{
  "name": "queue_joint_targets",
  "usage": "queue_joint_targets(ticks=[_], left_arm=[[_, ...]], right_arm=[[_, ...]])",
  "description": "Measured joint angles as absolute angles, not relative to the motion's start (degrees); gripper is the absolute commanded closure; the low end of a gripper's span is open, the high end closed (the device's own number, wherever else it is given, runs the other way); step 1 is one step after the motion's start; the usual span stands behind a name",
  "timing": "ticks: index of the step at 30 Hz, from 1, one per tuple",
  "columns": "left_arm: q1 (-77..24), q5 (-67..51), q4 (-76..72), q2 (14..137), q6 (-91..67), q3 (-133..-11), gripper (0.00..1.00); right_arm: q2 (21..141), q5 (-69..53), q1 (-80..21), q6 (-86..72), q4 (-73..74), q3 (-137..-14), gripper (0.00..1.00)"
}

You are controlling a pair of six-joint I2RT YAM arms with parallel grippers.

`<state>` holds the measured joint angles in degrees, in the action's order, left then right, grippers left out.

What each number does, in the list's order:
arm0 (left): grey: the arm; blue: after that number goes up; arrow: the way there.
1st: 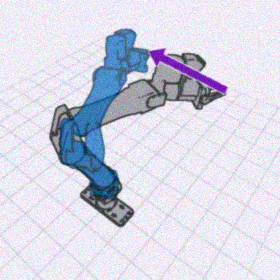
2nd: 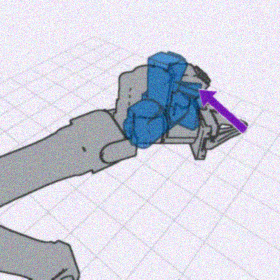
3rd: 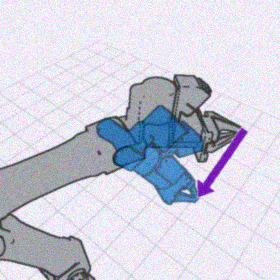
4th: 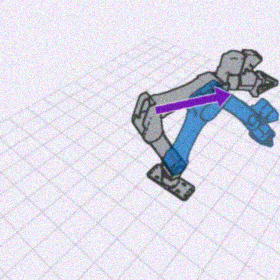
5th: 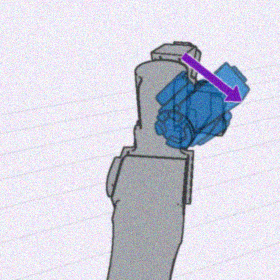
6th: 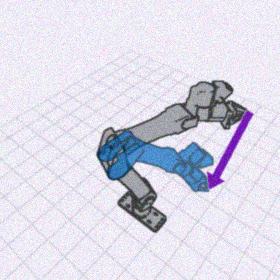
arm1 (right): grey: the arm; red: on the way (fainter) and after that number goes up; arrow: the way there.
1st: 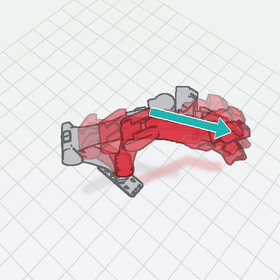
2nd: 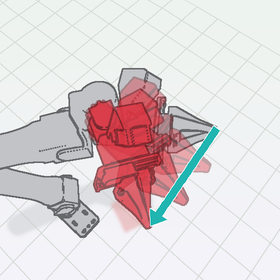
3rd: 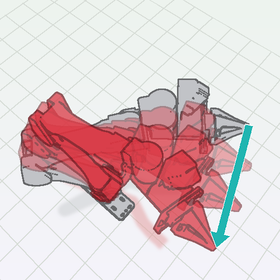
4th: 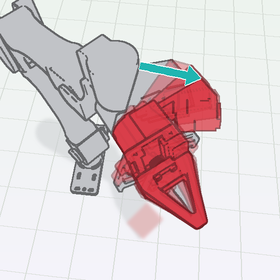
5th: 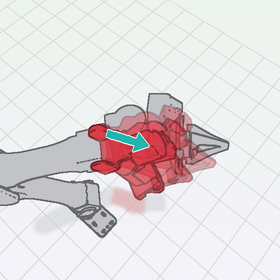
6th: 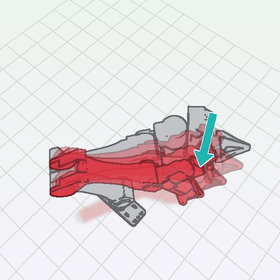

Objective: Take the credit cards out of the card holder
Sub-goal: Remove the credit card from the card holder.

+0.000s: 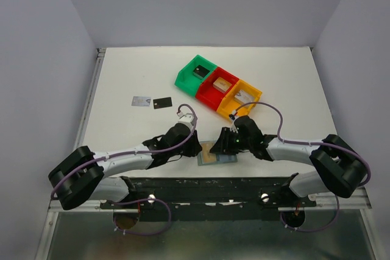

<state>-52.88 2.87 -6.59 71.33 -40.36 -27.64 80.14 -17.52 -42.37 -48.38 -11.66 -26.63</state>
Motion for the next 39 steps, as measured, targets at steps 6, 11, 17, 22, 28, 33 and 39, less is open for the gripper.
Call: queue_joint_targets(ticks=[6,11,17,22,28,33,39], left_arm=[[-52.88,2.76,-7.46,74.39,-40.32,-27.88,0.70],[-52.88,2.63,-7.97,75.31,-40.27,-28.80,0.71],[-52.88,2.31,-9.06,76.51,-40.05,-29.67,0.75],[-52.88,1.69,-9.58,78.94,-40.10,-29.71,0.79],[-52.88,1.69,-9.58,80.38,-40.14,-29.82,0.83],[-52.88,1.72,-9.82,81.47,-40.32,-30.48,0.85],[-52.88,1.85,-9.89,81.67,-40.36,-30.59,0.87]], right_arm=[[80.25,-17.85,-42.37,-48.64,-12.43,-26.15,0.57],[80.42,-17.89,-42.37,-48.66,-12.62,-25.93,0.57],[80.84,-17.89,-42.37,-48.66,-12.91,-25.52,0.57],[81.12,-17.98,-42.37,-48.73,-13.34,-25.50,0.57],[81.12,-18.55,-42.37,-49.36,-14.13,-25.41,0.57],[81.12,-19.20,-42.37,-49.89,-15.14,-25.10,0.57],[81.12,-19.73,-42.35,-50.48,-16.03,-24.67,0.57]])
